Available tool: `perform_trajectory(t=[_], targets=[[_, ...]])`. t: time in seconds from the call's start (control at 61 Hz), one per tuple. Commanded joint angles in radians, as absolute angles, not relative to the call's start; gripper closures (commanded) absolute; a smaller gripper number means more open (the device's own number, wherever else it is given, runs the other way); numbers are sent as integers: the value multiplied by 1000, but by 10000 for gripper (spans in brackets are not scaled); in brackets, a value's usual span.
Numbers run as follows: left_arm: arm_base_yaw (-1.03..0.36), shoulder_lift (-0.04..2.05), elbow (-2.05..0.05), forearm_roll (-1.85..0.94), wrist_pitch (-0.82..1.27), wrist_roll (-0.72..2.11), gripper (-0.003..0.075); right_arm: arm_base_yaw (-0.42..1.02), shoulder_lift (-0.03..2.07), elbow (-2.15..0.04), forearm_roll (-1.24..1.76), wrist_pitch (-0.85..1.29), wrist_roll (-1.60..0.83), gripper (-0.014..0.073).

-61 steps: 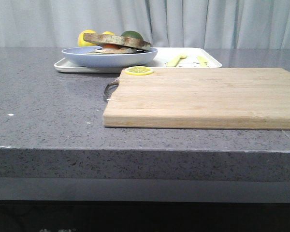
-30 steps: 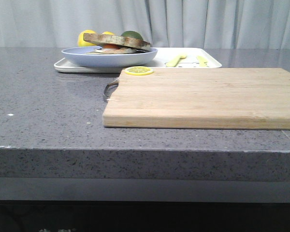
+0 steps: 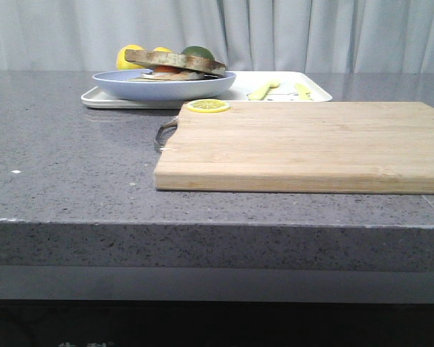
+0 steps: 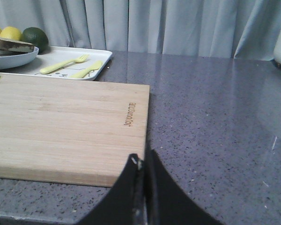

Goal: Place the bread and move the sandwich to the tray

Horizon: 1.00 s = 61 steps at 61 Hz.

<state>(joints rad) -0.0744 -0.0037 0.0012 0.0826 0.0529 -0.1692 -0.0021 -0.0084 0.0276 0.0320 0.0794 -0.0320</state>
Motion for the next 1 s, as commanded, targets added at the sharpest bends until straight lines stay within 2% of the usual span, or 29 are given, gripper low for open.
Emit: perform_trajectory(t=[0.0,0.984], targets=[[-74,-24,6,78,-30,-178,738,-8,-32,24,36,7,-36,661],[-74,-24,6,78,-30,-178,738,-47,-32,24,36,-63,-36,661]])
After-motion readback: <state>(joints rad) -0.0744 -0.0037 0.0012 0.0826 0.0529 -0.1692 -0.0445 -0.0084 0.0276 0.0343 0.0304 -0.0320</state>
